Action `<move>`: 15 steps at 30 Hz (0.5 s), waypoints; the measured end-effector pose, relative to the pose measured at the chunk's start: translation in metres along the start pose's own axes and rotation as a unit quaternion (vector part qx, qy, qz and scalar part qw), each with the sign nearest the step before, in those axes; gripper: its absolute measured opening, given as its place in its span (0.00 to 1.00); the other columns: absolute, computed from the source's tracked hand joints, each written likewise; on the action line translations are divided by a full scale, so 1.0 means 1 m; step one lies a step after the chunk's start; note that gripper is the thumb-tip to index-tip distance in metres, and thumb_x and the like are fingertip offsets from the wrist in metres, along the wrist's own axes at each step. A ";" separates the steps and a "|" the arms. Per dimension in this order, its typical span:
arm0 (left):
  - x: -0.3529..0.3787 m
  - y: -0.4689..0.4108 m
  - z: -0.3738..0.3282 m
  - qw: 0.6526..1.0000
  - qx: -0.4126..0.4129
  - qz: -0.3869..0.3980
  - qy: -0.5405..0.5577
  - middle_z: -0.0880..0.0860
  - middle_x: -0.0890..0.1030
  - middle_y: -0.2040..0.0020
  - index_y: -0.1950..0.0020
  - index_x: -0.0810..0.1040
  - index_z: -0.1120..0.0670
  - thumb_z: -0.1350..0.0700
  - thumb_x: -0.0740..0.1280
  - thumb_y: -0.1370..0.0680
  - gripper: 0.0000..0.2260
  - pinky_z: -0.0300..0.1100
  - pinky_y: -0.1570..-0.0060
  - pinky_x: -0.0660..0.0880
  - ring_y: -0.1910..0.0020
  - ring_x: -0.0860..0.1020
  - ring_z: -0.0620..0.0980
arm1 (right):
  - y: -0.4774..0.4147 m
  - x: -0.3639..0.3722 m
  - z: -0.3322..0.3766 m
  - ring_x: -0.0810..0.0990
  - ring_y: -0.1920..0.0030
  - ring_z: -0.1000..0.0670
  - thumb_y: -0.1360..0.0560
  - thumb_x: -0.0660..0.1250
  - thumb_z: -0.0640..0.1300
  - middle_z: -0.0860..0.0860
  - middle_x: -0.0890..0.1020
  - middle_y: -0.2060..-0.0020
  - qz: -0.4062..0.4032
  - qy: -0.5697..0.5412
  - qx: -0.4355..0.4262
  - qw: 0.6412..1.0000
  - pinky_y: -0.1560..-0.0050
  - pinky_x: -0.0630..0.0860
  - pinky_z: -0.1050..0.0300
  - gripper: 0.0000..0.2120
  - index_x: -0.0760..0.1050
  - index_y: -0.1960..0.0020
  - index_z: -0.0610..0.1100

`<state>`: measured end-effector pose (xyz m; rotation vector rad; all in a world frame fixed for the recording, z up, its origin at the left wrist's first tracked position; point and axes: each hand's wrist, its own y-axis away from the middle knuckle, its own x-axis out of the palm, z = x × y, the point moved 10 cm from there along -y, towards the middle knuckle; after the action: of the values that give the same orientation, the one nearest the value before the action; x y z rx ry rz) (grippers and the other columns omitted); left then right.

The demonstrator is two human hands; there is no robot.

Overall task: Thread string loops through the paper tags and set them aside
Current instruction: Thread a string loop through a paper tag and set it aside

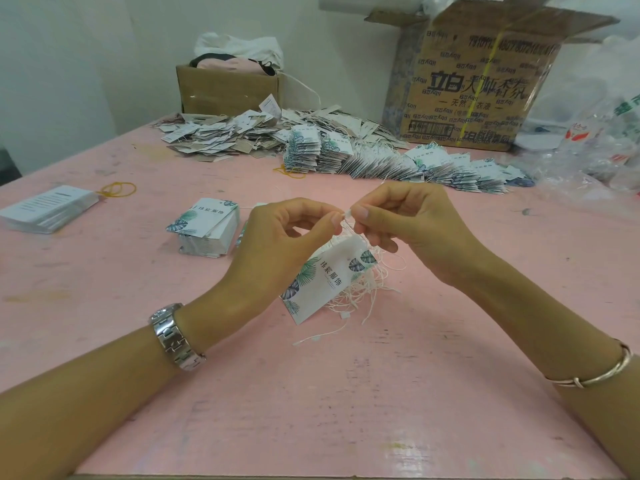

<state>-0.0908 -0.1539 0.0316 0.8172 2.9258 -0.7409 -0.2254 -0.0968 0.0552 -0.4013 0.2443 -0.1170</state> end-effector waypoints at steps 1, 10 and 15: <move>0.000 0.000 0.000 1.000 0.000 0.002 0.000 0.49 0.86 0.59 0.55 0.84 0.48 0.56 0.72 0.24 0.03 0.49 0.49 0.77 0.58 0.81 0.46 | 0.000 0.000 0.000 0.75 0.71 0.50 0.29 0.72 0.41 0.43 0.82 0.66 0.000 0.002 -0.001 1.000 0.73 0.69 0.61 0.08 0.80 0.56 0.35; 0.000 -0.002 0.006 1.000 0.009 0.001 -0.007 0.45 0.84 0.62 0.55 0.84 0.49 0.54 0.72 0.24 0.01 0.33 0.62 0.73 0.63 0.78 0.38 | 0.003 0.005 0.000 0.76 0.71 0.52 0.27 0.72 0.44 0.48 0.82 0.68 -0.008 0.074 -0.016 0.997 0.73 0.69 0.63 0.08 0.80 0.57 0.39; 0.007 -0.001 -0.001 0.999 0.035 0.039 -0.009 0.44 0.83 0.59 0.54 0.82 0.50 0.53 0.71 0.24 0.02 0.50 0.55 0.74 0.58 0.79 0.41 | 0.002 0.004 -0.002 0.75 0.72 0.50 0.27 0.70 0.41 0.47 0.81 0.68 -0.006 0.034 0.000 0.999 0.73 0.68 0.62 0.06 0.79 0.56 0.37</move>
<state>-0.0972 -0.1506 0.0319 0.9178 2.8482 -0.8457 -0.2221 -0.0962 0.0513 -0.3987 0.3095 -0.1422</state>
